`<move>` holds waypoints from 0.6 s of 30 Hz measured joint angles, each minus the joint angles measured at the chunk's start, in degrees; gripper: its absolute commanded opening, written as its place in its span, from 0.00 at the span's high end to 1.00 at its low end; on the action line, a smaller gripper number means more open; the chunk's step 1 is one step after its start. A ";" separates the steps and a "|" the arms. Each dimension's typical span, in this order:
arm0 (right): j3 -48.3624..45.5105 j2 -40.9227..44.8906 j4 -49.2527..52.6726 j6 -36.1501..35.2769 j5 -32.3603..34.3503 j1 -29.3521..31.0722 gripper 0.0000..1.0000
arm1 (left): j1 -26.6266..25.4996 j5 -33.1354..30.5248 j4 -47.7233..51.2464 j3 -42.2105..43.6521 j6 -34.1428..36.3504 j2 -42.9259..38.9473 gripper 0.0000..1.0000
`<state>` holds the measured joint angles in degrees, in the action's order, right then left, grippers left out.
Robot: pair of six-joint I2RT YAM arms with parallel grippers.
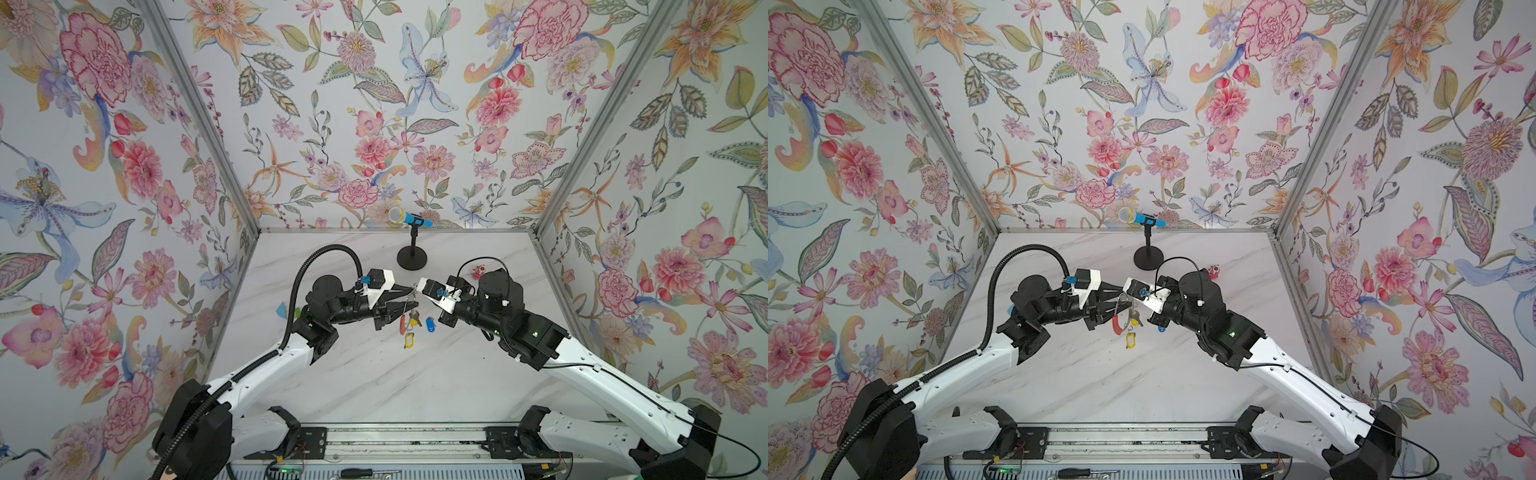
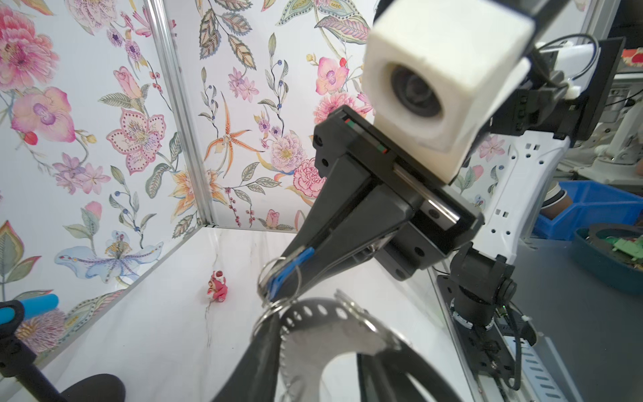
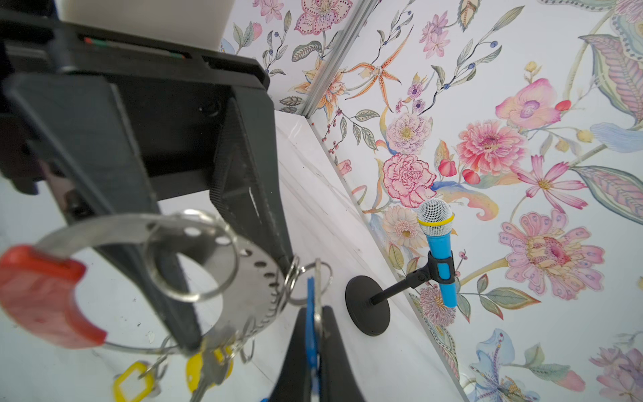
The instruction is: Remove the keys from the keyring
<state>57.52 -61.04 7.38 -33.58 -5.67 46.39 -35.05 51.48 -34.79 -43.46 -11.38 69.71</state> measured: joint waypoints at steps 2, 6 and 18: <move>0.00 0.33 -0.02 0.26 -0.55 -0.11 1.00 | 0.22 0.00 1.68 0.00 0.63 -0.63 0.55; -0.02 1.11 -0.15 0.74 -1.60 -0.42 1.00 | 1.49 -0.09 6.32 0.00 3.30 -2.25 0.52; -0.22 1.68 -0.46 1.11 -3.61 -0.85 1.00 | 6.82 0.87 15.52 -0.24 7.98 -6.19 0.54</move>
<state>57.30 -59.35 6.92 -32.47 -9.28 45.54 -28.23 52.36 -19.27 -43.70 -3.40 63.53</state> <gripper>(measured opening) 0.053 0.486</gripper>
